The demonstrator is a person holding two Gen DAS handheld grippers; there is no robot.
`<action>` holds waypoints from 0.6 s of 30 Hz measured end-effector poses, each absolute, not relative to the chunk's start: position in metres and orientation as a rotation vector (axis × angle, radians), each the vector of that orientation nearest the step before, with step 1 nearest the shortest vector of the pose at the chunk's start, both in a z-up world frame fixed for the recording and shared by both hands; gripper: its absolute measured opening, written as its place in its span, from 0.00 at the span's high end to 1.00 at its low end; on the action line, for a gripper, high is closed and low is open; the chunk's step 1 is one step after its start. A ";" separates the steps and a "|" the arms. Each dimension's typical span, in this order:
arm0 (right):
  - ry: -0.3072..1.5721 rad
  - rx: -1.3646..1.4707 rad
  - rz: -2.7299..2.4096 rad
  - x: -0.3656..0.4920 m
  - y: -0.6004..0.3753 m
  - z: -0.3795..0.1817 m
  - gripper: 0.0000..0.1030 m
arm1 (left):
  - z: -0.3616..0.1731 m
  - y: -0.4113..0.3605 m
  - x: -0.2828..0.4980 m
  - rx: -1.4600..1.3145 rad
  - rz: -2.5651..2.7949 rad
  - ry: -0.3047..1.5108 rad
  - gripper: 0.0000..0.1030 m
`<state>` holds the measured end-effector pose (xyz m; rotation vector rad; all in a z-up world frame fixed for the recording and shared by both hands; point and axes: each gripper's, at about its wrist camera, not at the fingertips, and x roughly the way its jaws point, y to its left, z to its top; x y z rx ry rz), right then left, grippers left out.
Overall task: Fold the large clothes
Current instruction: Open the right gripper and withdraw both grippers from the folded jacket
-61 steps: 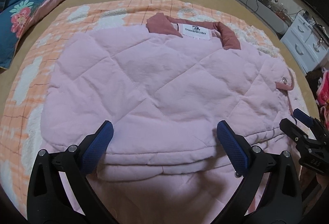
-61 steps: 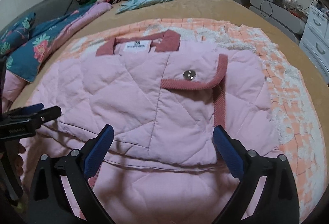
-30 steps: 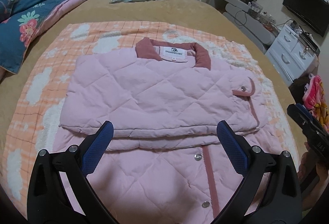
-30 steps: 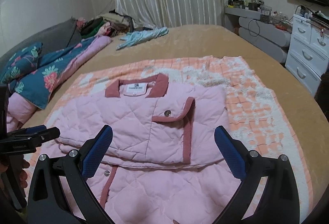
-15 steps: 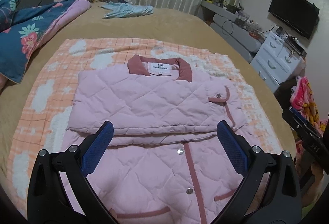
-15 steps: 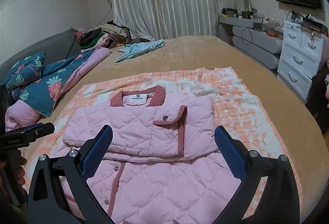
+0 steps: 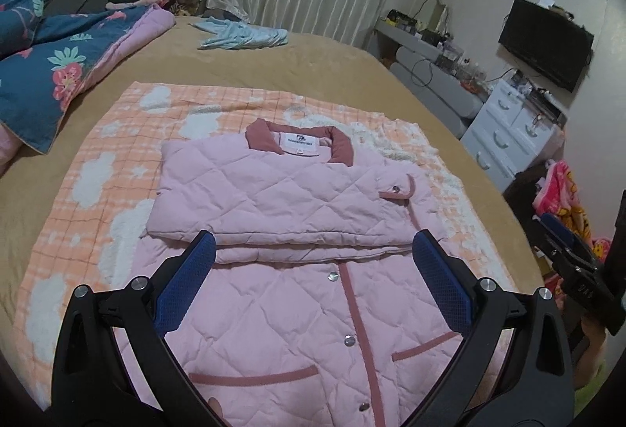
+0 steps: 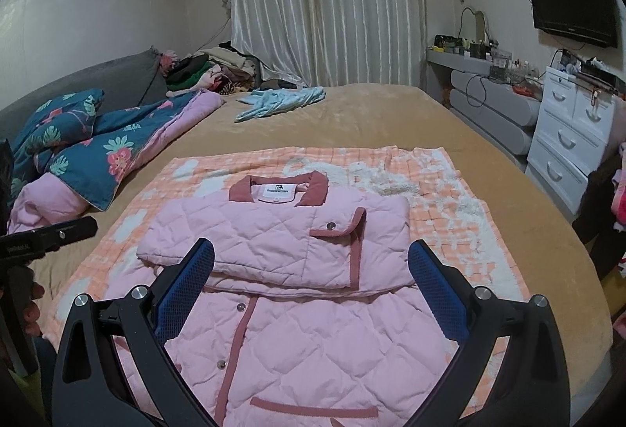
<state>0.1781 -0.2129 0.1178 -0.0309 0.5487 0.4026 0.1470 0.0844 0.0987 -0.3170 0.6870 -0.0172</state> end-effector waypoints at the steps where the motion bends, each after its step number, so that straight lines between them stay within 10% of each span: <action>1: 0.548 -0.030 0.401 0.176 -0.214 0.118 0.04 | 0.100 0.085 0.144 -0.318 -0.021 0.681 0.09; 18: 0.533 -0.003 0.382 0.150 -0.228 0.129 0.04 | 0.111 0.087 0.106 -0.286 0.007 0.639 0.09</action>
